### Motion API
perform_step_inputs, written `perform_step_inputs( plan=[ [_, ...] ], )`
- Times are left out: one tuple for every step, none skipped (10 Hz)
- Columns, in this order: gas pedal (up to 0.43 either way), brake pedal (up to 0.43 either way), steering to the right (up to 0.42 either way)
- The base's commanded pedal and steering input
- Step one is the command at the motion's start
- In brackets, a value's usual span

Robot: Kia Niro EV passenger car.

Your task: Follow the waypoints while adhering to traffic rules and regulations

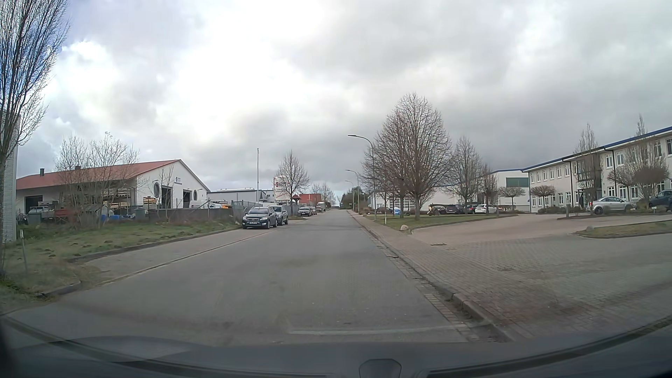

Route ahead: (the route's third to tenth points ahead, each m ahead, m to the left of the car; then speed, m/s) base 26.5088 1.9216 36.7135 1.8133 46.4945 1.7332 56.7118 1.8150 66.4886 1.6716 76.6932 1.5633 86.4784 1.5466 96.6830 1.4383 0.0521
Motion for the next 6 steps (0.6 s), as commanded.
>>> perform_step_inputs(
  plan=[
    [0.0,0.25,-0.012],
    [0.0,0.256,-0.012],
    [0.0,0.256,-0.012],
    [0.0,0.256,-0.012],
    [0.0,0.262,-0.012],
    [0.0,0.256,-0.012]
  ],
)
